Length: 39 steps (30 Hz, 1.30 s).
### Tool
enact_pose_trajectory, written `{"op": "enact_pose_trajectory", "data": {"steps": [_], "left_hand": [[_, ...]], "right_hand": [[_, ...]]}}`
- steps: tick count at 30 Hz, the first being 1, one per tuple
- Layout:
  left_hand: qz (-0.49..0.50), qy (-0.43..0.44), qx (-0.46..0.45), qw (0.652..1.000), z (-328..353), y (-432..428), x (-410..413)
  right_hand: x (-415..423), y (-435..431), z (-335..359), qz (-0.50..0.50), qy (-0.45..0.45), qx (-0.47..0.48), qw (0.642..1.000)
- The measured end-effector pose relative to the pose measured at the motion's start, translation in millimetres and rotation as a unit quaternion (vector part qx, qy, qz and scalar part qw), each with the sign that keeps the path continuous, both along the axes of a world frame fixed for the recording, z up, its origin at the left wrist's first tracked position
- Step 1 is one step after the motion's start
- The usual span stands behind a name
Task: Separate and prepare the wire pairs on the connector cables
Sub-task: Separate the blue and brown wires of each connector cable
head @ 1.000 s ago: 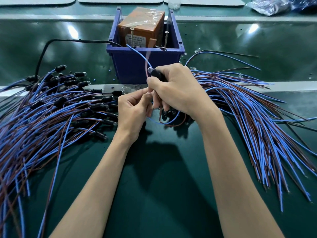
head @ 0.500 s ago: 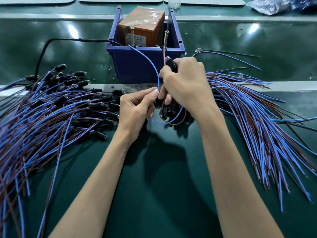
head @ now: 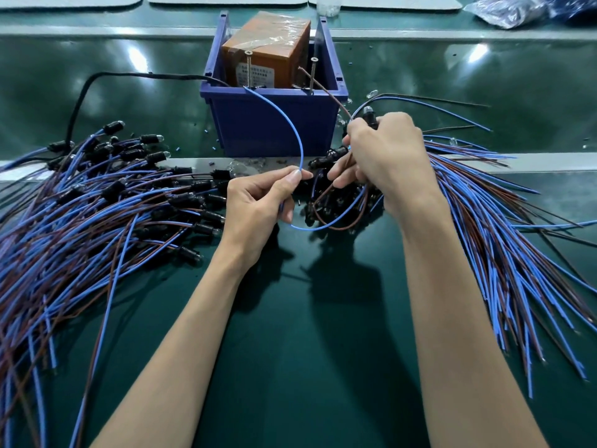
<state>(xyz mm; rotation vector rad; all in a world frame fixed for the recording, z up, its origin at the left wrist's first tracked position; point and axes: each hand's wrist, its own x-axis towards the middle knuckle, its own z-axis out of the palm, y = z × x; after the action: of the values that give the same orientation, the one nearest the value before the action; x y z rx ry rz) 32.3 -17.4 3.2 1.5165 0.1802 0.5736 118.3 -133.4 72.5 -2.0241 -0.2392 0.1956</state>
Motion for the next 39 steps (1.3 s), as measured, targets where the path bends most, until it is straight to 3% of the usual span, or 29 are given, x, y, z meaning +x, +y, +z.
{"op": "enact_pose_trajectory", "data": {"steps": [28,36,39], "left_hand": [[-0.041,0.018,0.020,0.999,3,-5,-3],[-0.002,-0.012,-0.097,0.995,0,3,4],[0.031,-0.029,-0.100,0.994,-1,4,7]], "right_hand": [[13,-16,0,-0.043,0.020,0.050,0.998],[11,-19,9,-0.068,-0.043,0.086,0.993],[8,-18,10,-0.065,-0.060,0.106,0.990]]}}
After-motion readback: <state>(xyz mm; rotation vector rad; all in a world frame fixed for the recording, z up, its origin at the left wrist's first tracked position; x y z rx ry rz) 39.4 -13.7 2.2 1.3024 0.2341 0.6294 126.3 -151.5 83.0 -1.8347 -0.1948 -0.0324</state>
